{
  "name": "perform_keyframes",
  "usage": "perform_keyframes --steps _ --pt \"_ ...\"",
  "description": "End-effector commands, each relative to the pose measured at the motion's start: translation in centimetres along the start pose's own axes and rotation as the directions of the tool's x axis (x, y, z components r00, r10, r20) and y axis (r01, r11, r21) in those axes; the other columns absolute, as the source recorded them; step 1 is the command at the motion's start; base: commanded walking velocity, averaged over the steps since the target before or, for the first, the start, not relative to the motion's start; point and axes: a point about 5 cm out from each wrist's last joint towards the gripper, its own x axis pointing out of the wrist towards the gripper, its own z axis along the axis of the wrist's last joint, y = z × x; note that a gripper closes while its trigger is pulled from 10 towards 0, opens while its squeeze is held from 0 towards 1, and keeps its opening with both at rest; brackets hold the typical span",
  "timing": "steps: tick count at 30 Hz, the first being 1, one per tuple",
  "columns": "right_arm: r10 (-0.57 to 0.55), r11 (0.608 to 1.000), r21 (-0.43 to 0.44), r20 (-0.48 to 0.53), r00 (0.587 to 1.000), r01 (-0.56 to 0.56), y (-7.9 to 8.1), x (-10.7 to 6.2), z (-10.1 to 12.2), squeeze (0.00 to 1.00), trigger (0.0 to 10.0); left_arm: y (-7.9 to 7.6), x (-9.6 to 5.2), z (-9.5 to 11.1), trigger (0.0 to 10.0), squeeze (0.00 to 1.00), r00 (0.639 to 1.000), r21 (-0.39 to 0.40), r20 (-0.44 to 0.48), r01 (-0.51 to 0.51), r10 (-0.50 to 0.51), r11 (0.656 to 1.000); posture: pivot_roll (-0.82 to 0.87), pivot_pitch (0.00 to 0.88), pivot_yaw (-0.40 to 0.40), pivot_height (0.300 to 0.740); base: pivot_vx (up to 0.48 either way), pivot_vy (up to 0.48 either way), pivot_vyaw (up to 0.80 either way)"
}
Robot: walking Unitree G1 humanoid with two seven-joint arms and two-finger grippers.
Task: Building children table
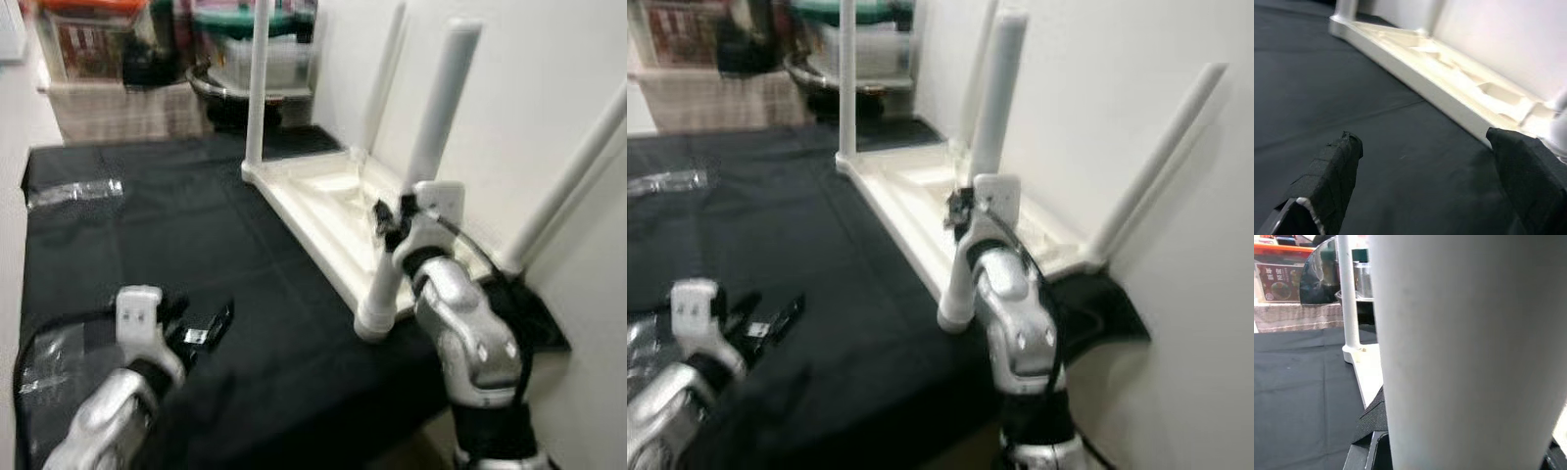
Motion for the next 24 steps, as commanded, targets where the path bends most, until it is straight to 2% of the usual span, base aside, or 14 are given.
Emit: perform_keyframes --steps 1,10,12,24 --pt "0.013 0.999 0.034 -0.3 0.954 -0.003 -0.19 -0.45 -6.19 0.0 10.0 -0.05 0.09 -0.57 10.0 0.0 1.0 0.011 -0.024 -0.006 0.007 1.0 0.05 0.0 -0.1 0.74 0.0 0.0 0.0" --pt "0.047 0.998 0.059 -0.293 0.955 -0.031 0.0 -0.4 -6.04 0.0 10.0 -0.07 0.28 -1.05 10.0 0.0 0.999 0.031 -0.042 -0.014 0.015 0.999 0.04 0.0 -0.096 0.74 0.0 0.0 0.0" --pt "0.052 0.997 0.062 -0.292 0.955 -0.035 0.04 -0.38 -6.03 0.0 10.0 -0.06 0.27 -0.98 10.0 0.0 0.999 0.045 -0.045 -0.008 0.01 0.999 0.04 0.0 -0.097 0.74 0.0 -0.442 0.0" --pt "0.138 0.988 0.099 -0.253 0.958 -0.116 0.36 -0.02 -5.25 0.0 10.0 -0.08 0.07 -1.01 10.0 0.0 0.999 0.035 -0.035 -0.018 0.02 0.999 0.04 0.0 -0.102 0.74 0.0 0.0 0.0"
